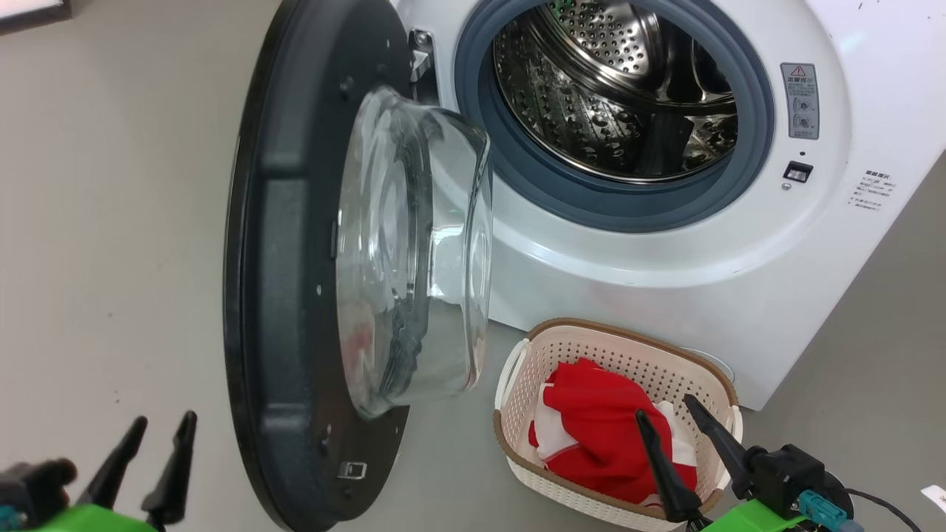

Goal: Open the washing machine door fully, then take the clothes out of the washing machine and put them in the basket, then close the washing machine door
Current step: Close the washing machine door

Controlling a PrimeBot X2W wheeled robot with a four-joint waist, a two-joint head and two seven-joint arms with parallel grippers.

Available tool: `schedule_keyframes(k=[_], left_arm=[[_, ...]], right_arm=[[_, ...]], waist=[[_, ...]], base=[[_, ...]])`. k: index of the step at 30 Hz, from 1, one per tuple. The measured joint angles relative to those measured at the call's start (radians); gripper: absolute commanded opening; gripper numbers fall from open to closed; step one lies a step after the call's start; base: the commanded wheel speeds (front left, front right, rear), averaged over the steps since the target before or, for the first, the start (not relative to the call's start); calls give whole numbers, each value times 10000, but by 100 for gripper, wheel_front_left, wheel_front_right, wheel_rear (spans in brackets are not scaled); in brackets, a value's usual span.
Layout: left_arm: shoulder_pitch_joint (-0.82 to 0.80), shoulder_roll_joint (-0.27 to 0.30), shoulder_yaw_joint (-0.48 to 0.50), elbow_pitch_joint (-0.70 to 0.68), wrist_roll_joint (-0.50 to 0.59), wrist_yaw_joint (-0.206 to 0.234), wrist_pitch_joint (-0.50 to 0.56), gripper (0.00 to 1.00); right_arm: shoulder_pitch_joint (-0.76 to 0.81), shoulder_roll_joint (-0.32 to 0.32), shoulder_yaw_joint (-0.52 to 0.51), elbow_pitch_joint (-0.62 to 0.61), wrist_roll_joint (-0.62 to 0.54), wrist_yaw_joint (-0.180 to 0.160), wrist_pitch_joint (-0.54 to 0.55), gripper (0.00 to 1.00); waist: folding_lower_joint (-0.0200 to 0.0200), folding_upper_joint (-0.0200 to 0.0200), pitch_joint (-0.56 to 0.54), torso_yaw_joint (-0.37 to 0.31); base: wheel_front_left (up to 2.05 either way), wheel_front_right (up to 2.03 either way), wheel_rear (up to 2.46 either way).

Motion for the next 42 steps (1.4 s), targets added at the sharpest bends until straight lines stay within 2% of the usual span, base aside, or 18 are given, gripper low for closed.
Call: schedule_keyframes(k=[5, 10, 16, 21, 26, 42], left_arm=[[902, -1003, 1490, -813, 2257, -2, 2, 100], [1290, -1488, 2236, -1613, 3553, -2, 2, 100], [1623, -1998, 2978, -2322, 4592, -2, 2, 100], [1909, -2201, 3187, -2433, 5135, -2, 2, 100], [1952, -2416, 3321, -2291, 5221, -2, 2, 100], [1953, -2456, 3459, -2280, 5256, -2, 2, 100]], right_arm=[[129, 0, -84, -153, 86, 0, 0, 100], [134, 2, -284, -362, 86, 0, 0, 100], [189, 4, -364, -585, 86, 0, 0, 100], [376, 10, -370, -650, 86, 0, 0, 100], [384, 10, -401, -583, 86, 0, 0, 100], [387, 12, -481, -569, 86, 0, 0, 100]], waist=[[0, 0, -45, -41], [0, 0, -67, -57], [0, 0, -101, -75], [0, 0, -123, -92], [-1, 0, -90, -88], [0, 0, -87, -81]], base=[[0, 0, 0], [0, 0, 0], [0, 0, 0], [0, 0, 0], [0, 0, 0], [0, 0, 0]])
